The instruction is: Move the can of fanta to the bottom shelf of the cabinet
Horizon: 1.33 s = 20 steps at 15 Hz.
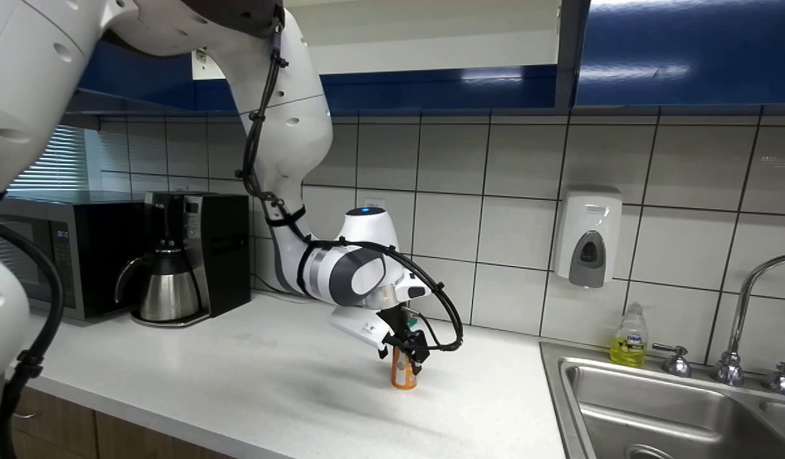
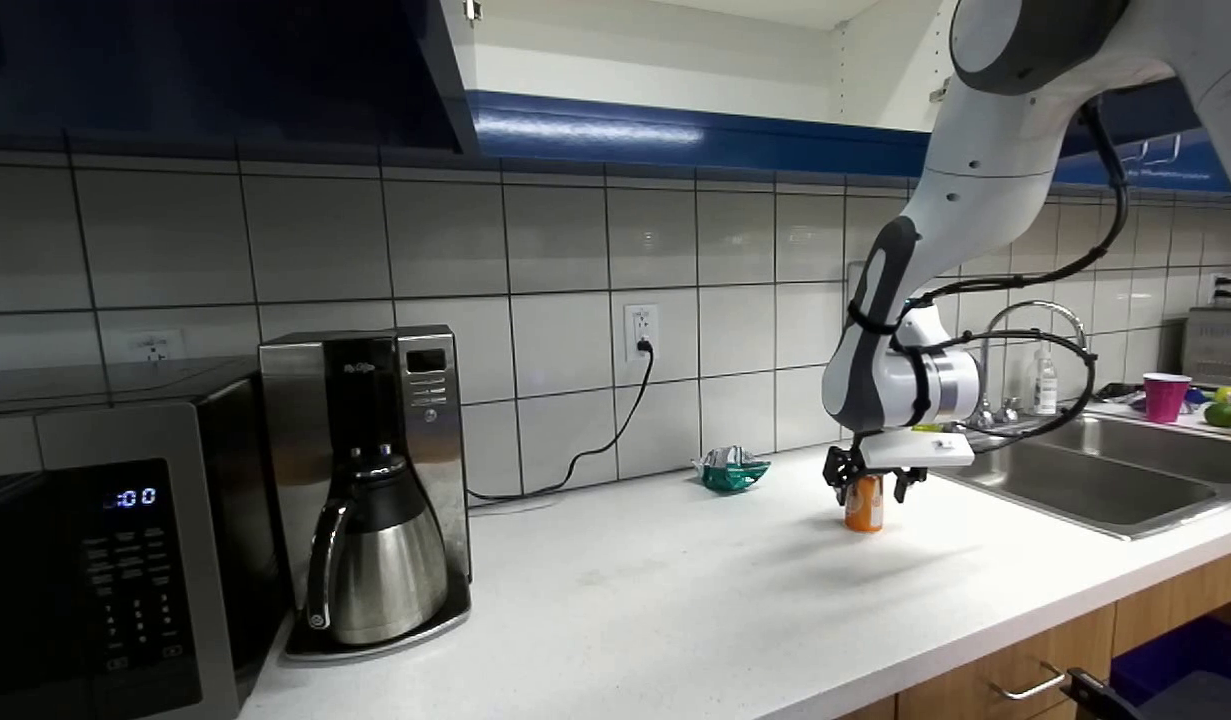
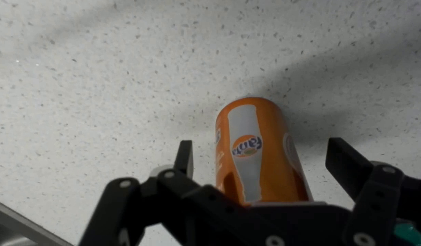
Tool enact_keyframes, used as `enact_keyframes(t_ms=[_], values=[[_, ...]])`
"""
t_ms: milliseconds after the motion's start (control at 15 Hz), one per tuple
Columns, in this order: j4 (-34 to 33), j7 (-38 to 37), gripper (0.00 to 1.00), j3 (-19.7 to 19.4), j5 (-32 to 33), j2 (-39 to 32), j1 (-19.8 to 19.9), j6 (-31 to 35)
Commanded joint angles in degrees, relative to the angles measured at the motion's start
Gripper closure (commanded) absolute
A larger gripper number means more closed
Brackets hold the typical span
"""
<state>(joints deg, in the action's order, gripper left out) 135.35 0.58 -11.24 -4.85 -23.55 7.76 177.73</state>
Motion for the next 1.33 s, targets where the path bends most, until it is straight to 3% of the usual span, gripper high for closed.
enact_keyframes(t_ms=[0,400,467,533,667,933,1267], values=[[-1.3,-2.3,0.0,-0.9,0.6,-1.8,-0.9,3.1],[-2.5,-3.2,0.0,-1.9,0.2,-3.6,-2.1,5.4],[-2.6,-3.3,0.07,-1.9,0.2,-3.8,-2.2,5.6],[-2.7,-3.3,0.26,-1.9,0.2,-3.8,-2.3,5.7],[-2.8,-3.4,0.32,-2.0,0.1,-3.8,-2.5,5.7],[-3.3,-3.7,0.62,-1.9,0.0,-3.8,-2.5,5.4],[-4.0,-3.8,0.62,-1.9,0.1,-4.2,-2.6,5.1]])
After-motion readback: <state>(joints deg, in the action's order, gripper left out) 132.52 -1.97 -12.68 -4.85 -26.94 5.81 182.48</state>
